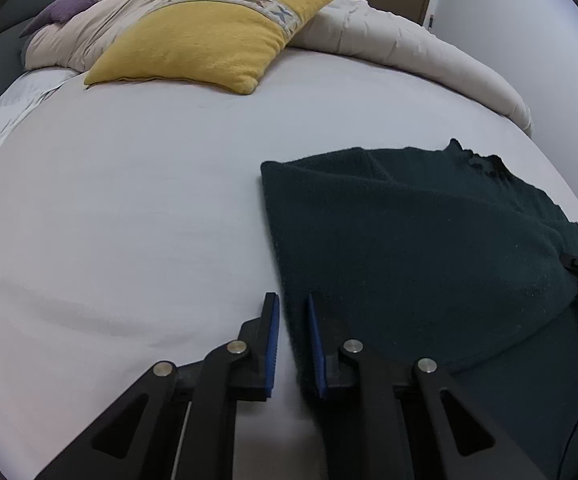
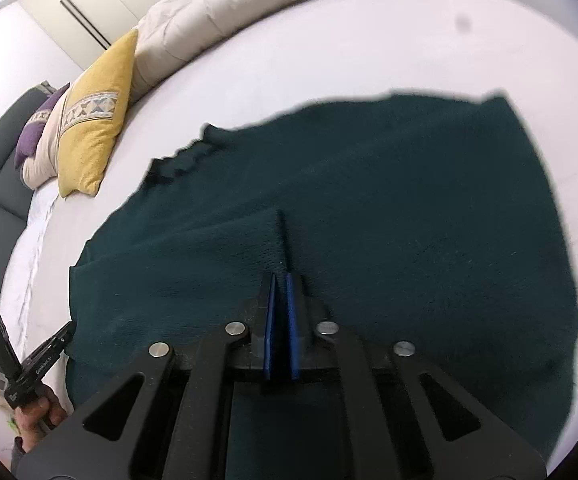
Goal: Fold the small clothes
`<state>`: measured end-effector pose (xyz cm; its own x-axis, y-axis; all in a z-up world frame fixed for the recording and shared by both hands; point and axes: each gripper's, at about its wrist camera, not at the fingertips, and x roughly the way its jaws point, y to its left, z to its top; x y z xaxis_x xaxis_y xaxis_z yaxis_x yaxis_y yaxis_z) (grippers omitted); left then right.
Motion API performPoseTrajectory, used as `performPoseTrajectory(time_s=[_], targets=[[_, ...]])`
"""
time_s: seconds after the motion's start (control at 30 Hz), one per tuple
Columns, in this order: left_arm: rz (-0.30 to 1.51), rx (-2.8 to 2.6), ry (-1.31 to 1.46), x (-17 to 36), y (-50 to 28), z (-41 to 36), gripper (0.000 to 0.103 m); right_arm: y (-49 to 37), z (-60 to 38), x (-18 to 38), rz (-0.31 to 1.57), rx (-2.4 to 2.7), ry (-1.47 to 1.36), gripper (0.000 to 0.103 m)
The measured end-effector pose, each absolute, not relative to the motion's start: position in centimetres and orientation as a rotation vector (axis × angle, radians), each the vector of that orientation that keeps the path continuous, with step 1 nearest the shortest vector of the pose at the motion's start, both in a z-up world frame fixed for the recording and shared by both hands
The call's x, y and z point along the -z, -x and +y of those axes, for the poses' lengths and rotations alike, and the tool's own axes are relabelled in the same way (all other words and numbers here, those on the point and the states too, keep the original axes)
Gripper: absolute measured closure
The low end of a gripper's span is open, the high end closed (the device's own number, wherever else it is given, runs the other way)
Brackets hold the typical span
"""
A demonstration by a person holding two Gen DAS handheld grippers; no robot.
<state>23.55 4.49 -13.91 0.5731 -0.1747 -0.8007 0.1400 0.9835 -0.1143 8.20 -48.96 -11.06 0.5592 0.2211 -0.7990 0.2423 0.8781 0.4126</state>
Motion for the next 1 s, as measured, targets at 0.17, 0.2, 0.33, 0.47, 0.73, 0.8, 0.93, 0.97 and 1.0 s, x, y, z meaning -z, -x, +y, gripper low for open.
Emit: performPoseTrajectory(time_s=[0.17,0.2,0.33,0.47,0.73,0.8,0.93,0.97,1.0], targets=[[0.939,0.163,-0.012,13.8,-24.1,3.7,0.084,-7.5,-49.0,10.5,0.986,0.027,-0.511,0.101],[0.940,0.161,-0.014,13.7,-24.0,3.7,0.084,-7.3,-48.9,10.2,0.990,0.040,-0.505,0.101],[0.948,0.152,-0.002,13.6,-24.1,3.8,0.083,-6.6,-49.0,9.7,0.999,0.071,-0.511,0.101],[0.957,0.154,0.023,13.5,-24.2,4.0,0.080,-7.0,-48.8,10.2,0.995,0.069,-0.467,0.101],[0.928,0.197,0.209,10.2,-18.8,7.9,0.042,0.2,-48.7,5.2,0.870,0.040,-0.475,0.053],[0.935,0.231,0.249,9.8,-16.7,8.4,0.042,3.2,-48.7,4.2,0.835,0.034,-0.479,0.037],[0.981,0.324,0.309,9.7,-10.9,8.7,0.037,10.0,-49.2,3.6,0.865,-0.020,-0.509,0.037],[1.004,0.340,0.330,10.1,-9.5,8.9,0.037,11.6,-49.5,3.7,0.876,-0.034,-0.524,0.037],[1.035,0.358,0.364,10.8,-8.0,9.2,0.037,13.2,-49.9,3.8,0.889,-0.042,-0.535,0.037]])
